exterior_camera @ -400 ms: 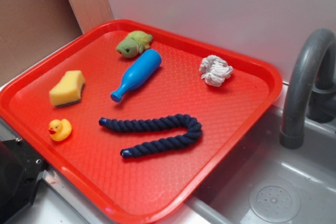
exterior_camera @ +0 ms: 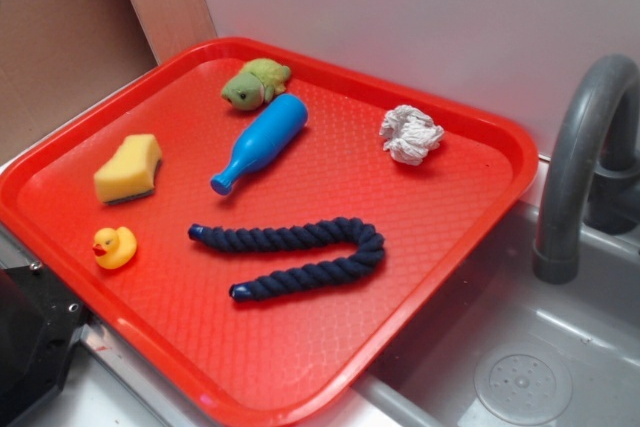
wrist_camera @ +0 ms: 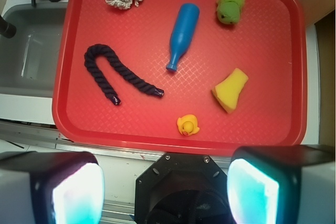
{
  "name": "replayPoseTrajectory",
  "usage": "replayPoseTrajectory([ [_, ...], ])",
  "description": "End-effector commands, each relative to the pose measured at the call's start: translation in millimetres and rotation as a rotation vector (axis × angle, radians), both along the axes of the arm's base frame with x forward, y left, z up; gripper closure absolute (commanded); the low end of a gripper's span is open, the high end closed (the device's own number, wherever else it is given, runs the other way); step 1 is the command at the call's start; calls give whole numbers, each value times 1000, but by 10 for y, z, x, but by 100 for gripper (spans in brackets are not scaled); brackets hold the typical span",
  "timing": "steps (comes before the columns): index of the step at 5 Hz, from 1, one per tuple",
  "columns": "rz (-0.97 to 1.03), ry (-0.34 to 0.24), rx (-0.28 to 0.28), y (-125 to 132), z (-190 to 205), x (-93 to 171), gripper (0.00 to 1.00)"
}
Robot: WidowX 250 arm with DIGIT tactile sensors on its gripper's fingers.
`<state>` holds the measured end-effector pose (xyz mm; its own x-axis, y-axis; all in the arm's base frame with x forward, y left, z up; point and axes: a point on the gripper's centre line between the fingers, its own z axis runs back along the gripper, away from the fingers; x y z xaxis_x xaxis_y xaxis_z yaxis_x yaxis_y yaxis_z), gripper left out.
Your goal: Grab the green sponge.
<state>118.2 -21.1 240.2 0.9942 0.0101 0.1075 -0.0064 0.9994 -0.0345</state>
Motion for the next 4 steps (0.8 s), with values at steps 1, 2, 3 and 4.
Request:
replayPoseTrajectory([
  [1,493,-28,-169,311,-324,655,0],
  [2,628,-63,-129,566,-570,764,0],
  [3,665,-45,-46,874,-904,762,0],
  [4,660,-31,36,1122,-1213,718,0],
])
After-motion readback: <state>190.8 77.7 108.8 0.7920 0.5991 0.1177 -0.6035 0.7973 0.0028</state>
